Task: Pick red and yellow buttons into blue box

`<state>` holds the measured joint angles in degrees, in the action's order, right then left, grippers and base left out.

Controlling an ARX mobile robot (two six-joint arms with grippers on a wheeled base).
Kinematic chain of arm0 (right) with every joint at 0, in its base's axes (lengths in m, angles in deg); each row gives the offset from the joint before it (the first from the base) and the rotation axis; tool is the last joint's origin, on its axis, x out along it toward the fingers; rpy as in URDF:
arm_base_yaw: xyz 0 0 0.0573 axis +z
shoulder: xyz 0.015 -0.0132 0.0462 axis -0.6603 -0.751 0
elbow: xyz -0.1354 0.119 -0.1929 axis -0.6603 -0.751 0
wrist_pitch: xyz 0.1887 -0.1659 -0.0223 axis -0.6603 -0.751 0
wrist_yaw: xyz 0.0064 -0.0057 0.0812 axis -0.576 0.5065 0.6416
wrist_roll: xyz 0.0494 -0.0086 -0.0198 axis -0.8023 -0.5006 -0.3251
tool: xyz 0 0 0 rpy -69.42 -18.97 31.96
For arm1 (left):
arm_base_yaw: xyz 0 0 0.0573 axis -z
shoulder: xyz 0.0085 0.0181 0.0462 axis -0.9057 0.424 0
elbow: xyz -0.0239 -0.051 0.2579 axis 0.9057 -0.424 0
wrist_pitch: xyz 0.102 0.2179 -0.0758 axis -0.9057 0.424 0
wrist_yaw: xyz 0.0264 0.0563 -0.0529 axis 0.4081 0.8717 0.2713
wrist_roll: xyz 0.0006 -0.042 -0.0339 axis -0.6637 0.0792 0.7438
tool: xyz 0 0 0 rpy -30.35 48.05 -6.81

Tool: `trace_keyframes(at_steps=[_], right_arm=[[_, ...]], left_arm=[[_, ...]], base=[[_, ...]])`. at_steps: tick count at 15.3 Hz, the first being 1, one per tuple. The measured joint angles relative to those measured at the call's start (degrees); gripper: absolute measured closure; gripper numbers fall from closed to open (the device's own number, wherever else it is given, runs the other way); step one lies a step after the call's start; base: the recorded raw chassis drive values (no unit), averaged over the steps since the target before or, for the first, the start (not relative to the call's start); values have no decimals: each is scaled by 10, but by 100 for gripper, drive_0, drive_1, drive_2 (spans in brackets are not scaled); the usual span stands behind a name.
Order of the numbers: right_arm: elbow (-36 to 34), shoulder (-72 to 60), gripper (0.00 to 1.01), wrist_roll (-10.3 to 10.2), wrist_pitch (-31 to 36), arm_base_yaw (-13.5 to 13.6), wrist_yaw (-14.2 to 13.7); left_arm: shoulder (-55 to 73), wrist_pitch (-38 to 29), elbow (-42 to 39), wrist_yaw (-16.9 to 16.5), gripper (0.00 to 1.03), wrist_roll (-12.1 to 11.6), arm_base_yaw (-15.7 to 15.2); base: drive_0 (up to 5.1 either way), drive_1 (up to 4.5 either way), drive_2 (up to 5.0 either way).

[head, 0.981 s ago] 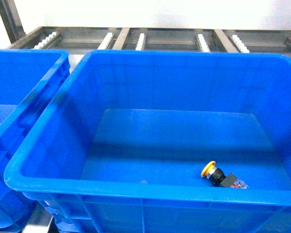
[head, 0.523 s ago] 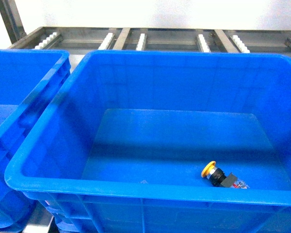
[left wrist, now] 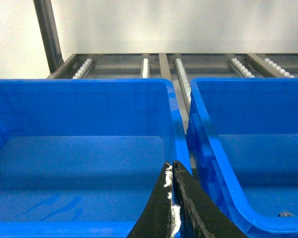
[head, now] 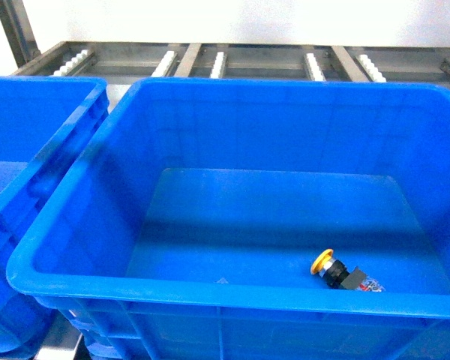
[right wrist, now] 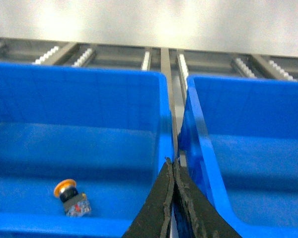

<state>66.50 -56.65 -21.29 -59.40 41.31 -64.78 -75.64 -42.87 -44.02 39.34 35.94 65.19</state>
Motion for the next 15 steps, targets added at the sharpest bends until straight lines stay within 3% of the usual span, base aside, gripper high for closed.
trace_keyframes(at_steps=[1, 2, 11, 12, 15], right_arm=[[0, 55, 99, 0, -81, 0, 0], [0, 97, 99, 0, -91, 0, 0], [0, 95, 98, 0, -97, 0, 0], [0, 95, 88, 0, -97, 0, 0], [0, 95, 57, 0, -97, 0, 0]], left_arm=[[-14, 4, -16, 0, 101, 0, -1], [-14, 7, -16, 2, 101, -1, -3], [-15, 1, -16, 1, 101, -2, -2], [-15, 1, -16, 1, 97, -2, -2], [-15, 1, -16, 1, 66, -2, -2]], base=[[0, 0, 0], [0, 0, 0], [0, 0, 0], [0, 0, 0], [0, 0, 0]])
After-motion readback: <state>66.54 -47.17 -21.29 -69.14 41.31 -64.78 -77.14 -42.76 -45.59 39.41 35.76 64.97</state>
